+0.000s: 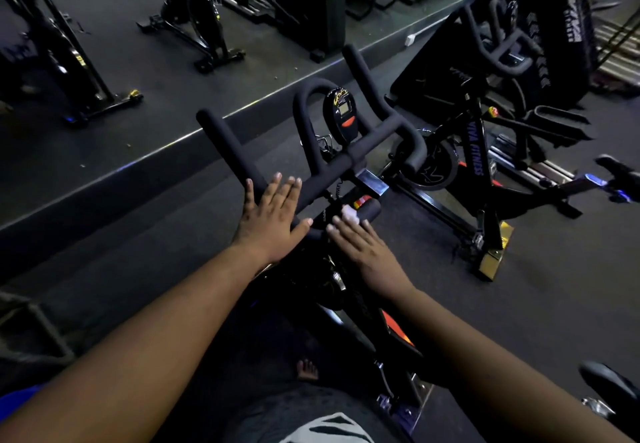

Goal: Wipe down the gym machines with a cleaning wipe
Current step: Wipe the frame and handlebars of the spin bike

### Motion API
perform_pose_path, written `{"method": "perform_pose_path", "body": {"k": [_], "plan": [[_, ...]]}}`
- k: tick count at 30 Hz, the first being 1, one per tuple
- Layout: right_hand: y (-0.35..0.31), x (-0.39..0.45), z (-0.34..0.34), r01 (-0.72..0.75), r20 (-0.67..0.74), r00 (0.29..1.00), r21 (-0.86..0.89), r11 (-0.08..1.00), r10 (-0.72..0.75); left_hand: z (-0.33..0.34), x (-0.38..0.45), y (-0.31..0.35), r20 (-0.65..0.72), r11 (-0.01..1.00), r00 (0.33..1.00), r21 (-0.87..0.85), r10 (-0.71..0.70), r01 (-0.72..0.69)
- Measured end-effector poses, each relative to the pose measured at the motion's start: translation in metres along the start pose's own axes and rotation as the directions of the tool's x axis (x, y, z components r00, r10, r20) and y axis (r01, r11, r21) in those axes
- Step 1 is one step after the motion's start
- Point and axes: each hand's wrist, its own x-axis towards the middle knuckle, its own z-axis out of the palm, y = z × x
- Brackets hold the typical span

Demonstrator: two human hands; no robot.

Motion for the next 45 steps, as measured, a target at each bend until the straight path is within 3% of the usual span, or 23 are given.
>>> {"method": "perform_pose_path", "body": {"k": [2, 5, 7, 11, 15, 17, 19, 22, 25, 28, 31, 33, 39, 45], "plan": [[0.004, 0.005, -0.011, 0.098, 0.013, 0.995, 0.085, 0.992, -0.099, -0.001, 0.000, -0.001, 0.011, 1.000, 1.000, -0.029, -0.008, 0.008], [0.002, 0.027, -0.042, -0.078, -0.070, 0.992, 0.317, 0.945, 0.106, 0.000, 0.001, -0.005, 0.025, 0.999, 0.999, -0.033, -0.025, 0.026], [-0.008, 0.053, -0.052, -0.122, -0.111, 0.978, 0.368, 0.922, 0.174, 0.002, 0.001, -0.009, 0.008, 0.998, 0.999, -0.033, -0.046, 0.046], [-0.017, 0.107, -0.029, 0.033, -0.008, 0.999, 0.308, 0.951, -0.032, -0.001, -0.003, -0.011, 0.030, 0.995, 0.995, 0.028, -0.094, 0.093], [0.001, 0.119, -0.013, 0.164, 0.145, 0.969, 0.224, 0.961, -0.199, 0.000, -0.001, -0.009, 0.043, 0.993, 0.992, -0.004, -0.115, 0.115], [0.026, 0.121, -0.019, 0.178, 0.168, 0.964, 0.159, 0.971, -0.205, 0.000, 0.000, -0.009, 0.052, 0.992, 0.991, -0.034, -0.122, 0.124], [0.049, 0.127, -0.025, 0.072, 0.179, 0.980, 0.102, 0.992, -0.089, 0.001, 0.001, -0.008, 0.073, 0.990, 0.989, -0.044, -0.127, 0.131], [0.042, 0.128, -0.015, 0.025, 0.125, 0.991, 0.090, 0.996, -0.036, -0.001, 0.002, -0.005, 0.101, 0.989, 0.986, -0.050, -0.135, 0.140], [0.018, 0.117, -0.003, 0.174, 0.145, 0.969, 0.169, 0.970, -0.199, -0.008, 0.003, 0.000, 0.139, 0.985, 0.975, 0.031, -0.172, 0.169], [0.044, 0.119, -0.012, 0.265, 0.137, 0.950, 0.119, 0.957, -0.280, -0.016, 0.007, 0.011, 0.147, 0.981, 0.971, 0.078, -0.188, 0.178], [0.088, 0.132, -0.027, 0.124, 0.103, 0.987, 0.021, 0.992, -0.126, -0.020, 0.022, 0.026, 0.133, 0.987, 0.980, 0.092, -0.145, 0.134], [0.097, 0.138, -0.032, 0.016, 0.175, 0.984, -0.020, 1.000, -0.012, -0.016, 0.034, 0.035, 0.140, 0.989, 0.982, 0.094, -0.129, 0.117], [0.079, 0.128, -0.023, 0.129, 0.164, 0.971, 0.251, 0.959, -0.173, -0.016, 0.057, 0.047, 0.184, 0.975, 0.961, 0.130, -0.204, 0.182], [0.134, 0.128, -0.049, -0.036, 0.007, 0.999, 0.222, 0.974, 0.035, -0.009, 0.057, 0.049, 0.093, 0.967, 0.964, 0.078, -0.249, 0.242]]}}
